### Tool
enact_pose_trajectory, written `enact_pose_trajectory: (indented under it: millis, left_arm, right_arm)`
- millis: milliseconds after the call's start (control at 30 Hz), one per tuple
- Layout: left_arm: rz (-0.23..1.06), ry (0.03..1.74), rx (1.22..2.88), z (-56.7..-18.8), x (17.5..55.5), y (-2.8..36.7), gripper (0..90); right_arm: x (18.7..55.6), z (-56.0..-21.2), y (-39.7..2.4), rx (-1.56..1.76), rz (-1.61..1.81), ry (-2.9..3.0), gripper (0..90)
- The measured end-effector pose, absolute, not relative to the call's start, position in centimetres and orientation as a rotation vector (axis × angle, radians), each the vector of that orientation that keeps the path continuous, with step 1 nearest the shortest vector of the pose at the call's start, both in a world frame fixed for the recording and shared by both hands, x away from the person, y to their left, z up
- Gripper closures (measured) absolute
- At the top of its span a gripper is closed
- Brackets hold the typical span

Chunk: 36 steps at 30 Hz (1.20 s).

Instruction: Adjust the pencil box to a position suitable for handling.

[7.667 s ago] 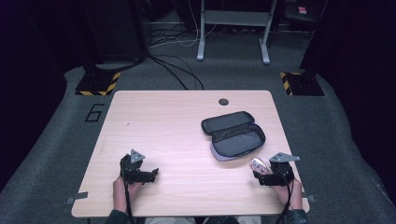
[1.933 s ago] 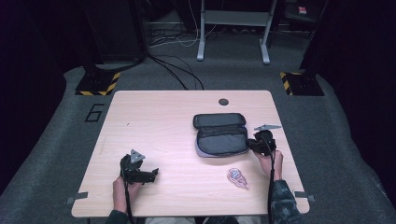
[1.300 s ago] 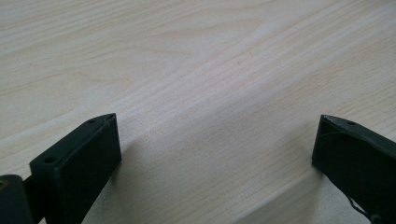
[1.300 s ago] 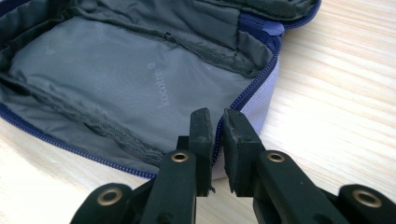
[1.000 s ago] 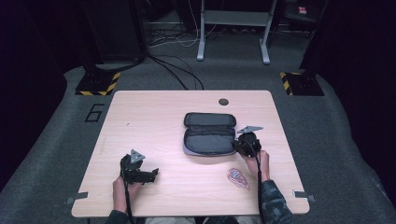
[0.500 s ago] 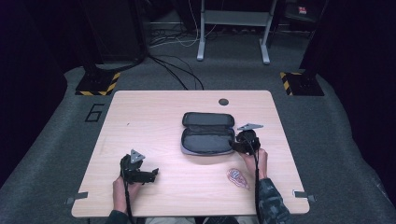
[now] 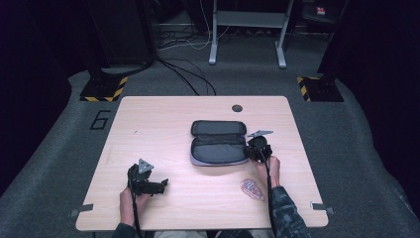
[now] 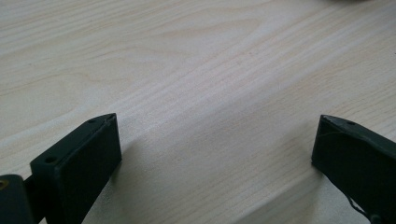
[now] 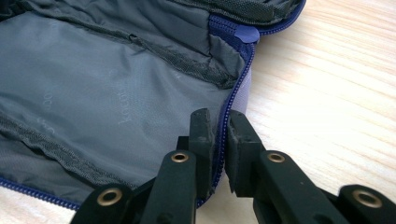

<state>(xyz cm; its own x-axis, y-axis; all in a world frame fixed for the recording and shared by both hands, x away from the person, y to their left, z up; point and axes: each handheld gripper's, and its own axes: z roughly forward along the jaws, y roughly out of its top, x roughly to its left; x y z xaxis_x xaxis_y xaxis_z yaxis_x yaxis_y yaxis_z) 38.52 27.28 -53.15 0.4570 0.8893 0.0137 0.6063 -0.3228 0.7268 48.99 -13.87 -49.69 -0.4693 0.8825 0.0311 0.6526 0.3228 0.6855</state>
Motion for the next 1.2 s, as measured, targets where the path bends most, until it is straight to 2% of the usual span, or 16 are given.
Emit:
enact_pose_trajectory:
  millis: [367, 733, 800, 967, 1200]
  left_arm:
    - [0.538, 1.243, 2.061, -53.1, 38.5, 27.3, 1.3]
    - [0.541, 1.241, 2.06, -53.1, 38.5, 27.3, 1.3]
    - [0.541, 1.241, 2.06, -53.1, 38.5, 27.3, 1.4]
    - [0.543, 1.242, 2.059, -53.1, 38.5, 27.3, 1.4]
    - [0.555, 1.241, 2.044, -53.2, 38.5, 27.3, 1.4]
  right_arm:
    - [47.9, -49.3, -12.2, 1.418, 0.976, 2.271, 75.5]
    - [47.7, -49.4, -11.4, 1.384, 0.972, 2.286, 74.6]
    - [47.7, -49.4, -11.5, 1.381, 0.988, 2.291, 69.5]
    - [46.9, -48.6, -12.4, 1.363, 1.061, 2.287, 42.7]
    - [45.4, -47.5, -13.8, 1.315, 1.086, 2.302, 21.0]
